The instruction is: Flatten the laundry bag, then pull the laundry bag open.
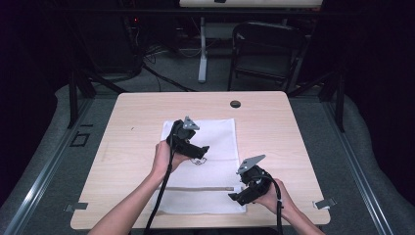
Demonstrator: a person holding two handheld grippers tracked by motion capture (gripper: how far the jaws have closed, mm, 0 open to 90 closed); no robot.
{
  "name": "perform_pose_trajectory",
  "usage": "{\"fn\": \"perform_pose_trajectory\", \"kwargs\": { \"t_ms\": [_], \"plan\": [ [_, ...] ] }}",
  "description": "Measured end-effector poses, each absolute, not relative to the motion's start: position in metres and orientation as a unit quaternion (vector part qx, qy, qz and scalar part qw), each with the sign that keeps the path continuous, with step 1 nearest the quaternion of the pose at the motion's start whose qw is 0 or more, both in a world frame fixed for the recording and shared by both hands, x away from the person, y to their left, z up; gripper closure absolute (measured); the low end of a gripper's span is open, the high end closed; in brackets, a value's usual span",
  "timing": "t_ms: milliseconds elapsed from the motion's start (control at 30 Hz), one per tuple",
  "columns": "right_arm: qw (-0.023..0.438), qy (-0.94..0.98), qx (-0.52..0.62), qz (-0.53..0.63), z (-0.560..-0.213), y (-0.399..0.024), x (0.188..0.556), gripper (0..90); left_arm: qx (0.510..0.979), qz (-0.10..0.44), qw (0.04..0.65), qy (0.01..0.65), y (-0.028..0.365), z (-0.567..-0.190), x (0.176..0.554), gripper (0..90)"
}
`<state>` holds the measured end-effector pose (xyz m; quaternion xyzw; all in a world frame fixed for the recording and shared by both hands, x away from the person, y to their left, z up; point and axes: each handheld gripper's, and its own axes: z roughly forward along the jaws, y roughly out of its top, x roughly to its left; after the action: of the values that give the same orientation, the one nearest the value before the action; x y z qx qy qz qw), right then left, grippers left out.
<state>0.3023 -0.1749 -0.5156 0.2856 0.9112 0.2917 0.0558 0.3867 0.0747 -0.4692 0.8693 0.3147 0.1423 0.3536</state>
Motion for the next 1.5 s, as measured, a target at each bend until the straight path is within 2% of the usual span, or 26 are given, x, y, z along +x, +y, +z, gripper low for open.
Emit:
{"fn": "perform_pose_trajectory", "kwargs": {
  "t_ms": [467, 1033, 1233, 1367, 1500],
  "plan": [
    [0.062, 0.907, 0.301, 0.287, -0.514, -0.187, 0.309, 21.9, 0.885, 0.104, 0.355, 0.282, 0.069, -0.492, 0.361, 13.5],
    [0.058, 0.904, 0.318, 0.281, -0.518, -0.194, 0.317, 27.9, 0.906, 0.074, 0.345, 0.234, 0.039, -0.511, 0.345, 13.7],
    [0.053, 0.902, 0.325, 0.28, -0.521, -0.193, 0.316, 37.1, 0.911, 0.068, 0.34, 0.223, 0.035, -0.515, 0.342, 14.5],
    [0.049, 0.902, 0.326, 0.28, -0.525, -0.193, 0.319, 50.9, 0.916, 0.065, 0.335, 0.213, 0.032, -0.522, 0.339, 15.3],
    [0.042, 0.91, 0.316, 0.266, -0.529, -0.192, 0.32, 58.5, 0.92, 0.051, 0.328, 0.206, 0.026, -0.531, 0.338, 16.3]
  ]
}}
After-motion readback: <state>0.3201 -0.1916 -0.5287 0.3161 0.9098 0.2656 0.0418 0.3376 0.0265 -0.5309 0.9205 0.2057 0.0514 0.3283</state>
